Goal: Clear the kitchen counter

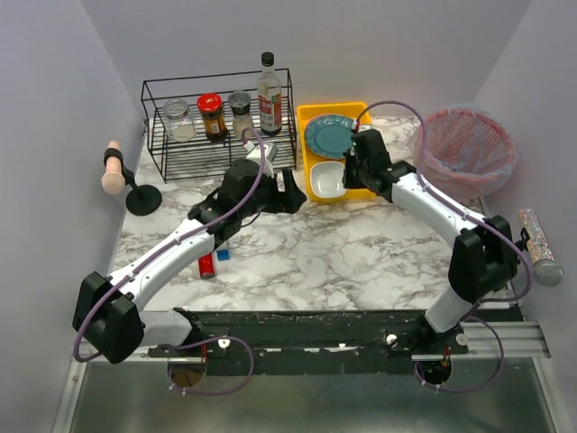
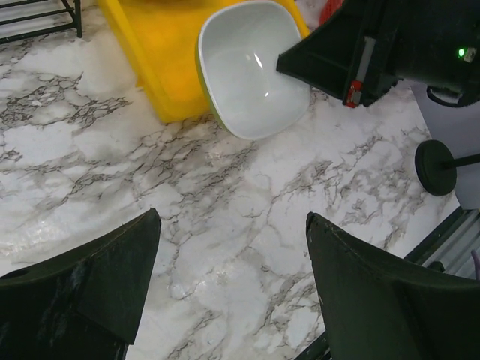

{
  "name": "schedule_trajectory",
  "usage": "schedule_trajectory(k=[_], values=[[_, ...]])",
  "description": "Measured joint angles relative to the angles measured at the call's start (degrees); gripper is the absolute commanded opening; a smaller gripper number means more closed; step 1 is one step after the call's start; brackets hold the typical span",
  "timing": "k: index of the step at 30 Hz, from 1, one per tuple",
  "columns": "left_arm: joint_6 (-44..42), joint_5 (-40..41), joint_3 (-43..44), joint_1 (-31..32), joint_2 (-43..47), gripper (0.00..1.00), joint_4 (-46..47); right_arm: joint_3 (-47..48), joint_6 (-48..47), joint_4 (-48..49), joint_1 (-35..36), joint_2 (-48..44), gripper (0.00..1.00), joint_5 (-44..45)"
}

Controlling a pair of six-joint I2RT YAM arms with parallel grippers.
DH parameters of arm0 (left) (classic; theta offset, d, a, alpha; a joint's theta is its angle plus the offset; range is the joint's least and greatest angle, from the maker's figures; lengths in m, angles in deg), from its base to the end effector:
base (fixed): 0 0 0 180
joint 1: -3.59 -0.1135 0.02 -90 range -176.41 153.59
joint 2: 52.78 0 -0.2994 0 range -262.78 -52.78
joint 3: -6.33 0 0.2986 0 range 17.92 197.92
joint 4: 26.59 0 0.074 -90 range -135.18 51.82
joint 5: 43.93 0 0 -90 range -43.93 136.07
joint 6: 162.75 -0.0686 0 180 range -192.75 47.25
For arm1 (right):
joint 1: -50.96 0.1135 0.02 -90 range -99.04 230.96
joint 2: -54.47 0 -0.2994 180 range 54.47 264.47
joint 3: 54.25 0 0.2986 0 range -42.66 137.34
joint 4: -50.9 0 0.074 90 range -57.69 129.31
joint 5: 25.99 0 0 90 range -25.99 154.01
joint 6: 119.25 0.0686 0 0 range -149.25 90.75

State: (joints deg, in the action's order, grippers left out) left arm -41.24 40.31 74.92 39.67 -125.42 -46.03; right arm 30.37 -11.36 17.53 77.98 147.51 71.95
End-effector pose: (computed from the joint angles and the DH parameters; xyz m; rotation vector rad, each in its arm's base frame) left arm 0.2861 -0.2170 0.3215 0.1517 2.0778 -0.8465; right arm 0.3937 0.1901 0.2742 -0.1120 2.3013 0.2459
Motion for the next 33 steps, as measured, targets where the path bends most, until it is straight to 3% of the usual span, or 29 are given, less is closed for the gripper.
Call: schedule_trajectory(k=[13,20,33], values=[[-1.18,5.33,-3.45,0.00,10.05,0.90,-2.86,25.88,10.03,-0.68,-11.65,23.26,0.01,0.24],[-0.63,5.79,-4.92,0.00,10.45,0.90,-3.69,41.46,13.53,-0.59,-12.04,34.95,0.01,0.85],[0.46,6.23,-7.02,0.00,10.78,0.90,-4.74,50.31,15.98,-1.11,-11.61,45.07,0.09,1.20]])
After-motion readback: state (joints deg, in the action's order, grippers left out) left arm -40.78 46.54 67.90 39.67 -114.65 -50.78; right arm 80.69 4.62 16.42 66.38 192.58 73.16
